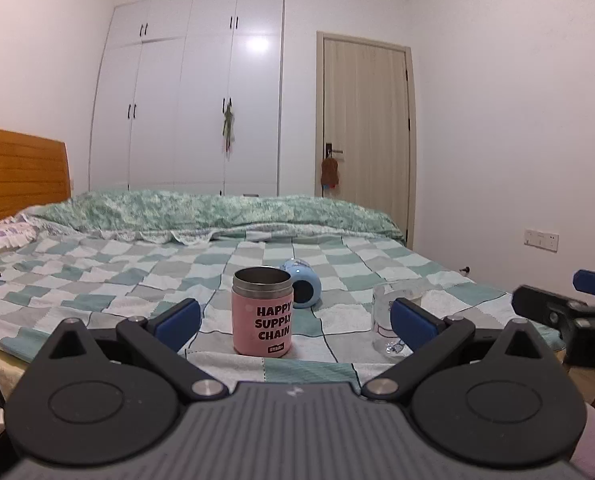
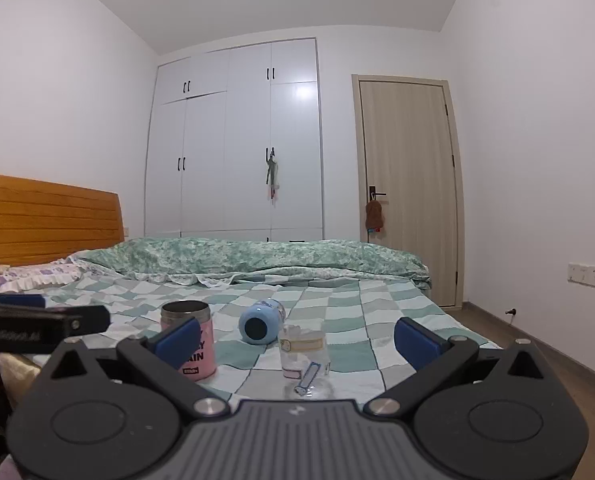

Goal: Flip cup upright

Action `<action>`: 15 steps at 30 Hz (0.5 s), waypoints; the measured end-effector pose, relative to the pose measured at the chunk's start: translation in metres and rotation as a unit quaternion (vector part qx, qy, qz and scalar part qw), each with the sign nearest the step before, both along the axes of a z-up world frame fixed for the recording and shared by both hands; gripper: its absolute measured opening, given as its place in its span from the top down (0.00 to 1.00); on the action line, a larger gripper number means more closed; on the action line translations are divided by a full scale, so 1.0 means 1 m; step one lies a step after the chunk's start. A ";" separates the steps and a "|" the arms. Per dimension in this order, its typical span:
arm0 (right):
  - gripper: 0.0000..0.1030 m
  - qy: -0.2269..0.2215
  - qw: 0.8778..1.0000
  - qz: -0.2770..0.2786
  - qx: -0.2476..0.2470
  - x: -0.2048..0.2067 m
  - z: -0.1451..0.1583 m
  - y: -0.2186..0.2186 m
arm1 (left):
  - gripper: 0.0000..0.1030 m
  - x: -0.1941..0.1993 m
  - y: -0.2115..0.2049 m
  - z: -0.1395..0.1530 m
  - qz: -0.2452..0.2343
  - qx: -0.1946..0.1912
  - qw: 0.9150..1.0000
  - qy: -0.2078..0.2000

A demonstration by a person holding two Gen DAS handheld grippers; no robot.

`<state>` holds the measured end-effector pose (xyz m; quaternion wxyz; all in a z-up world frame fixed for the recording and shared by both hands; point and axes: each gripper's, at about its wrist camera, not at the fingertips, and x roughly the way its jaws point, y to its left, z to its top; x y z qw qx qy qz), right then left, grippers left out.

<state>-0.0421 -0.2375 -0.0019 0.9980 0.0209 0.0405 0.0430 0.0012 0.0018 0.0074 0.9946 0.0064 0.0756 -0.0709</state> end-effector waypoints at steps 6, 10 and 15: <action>0.00 -0.002 1.000 -0.001 0.008 -0.002 0.001 -0.003 | 0.00 -0.009 0.004 -0.002 0.009 -0.003 1.000 -0.013; 0.00 0.000 1.000 -0.002 0.010 -0.002 0.000 -0.003 | 0.00 -0.008 0.004 -0.003 0.009 -0.004 1.000 -0.011; 0.00 0.001 1.000 -0.002 0.010 0.001 0.001 -0.002 | 0.00 -0.010 0.004 -0.005 0.010 -0.004 1.000 -0.012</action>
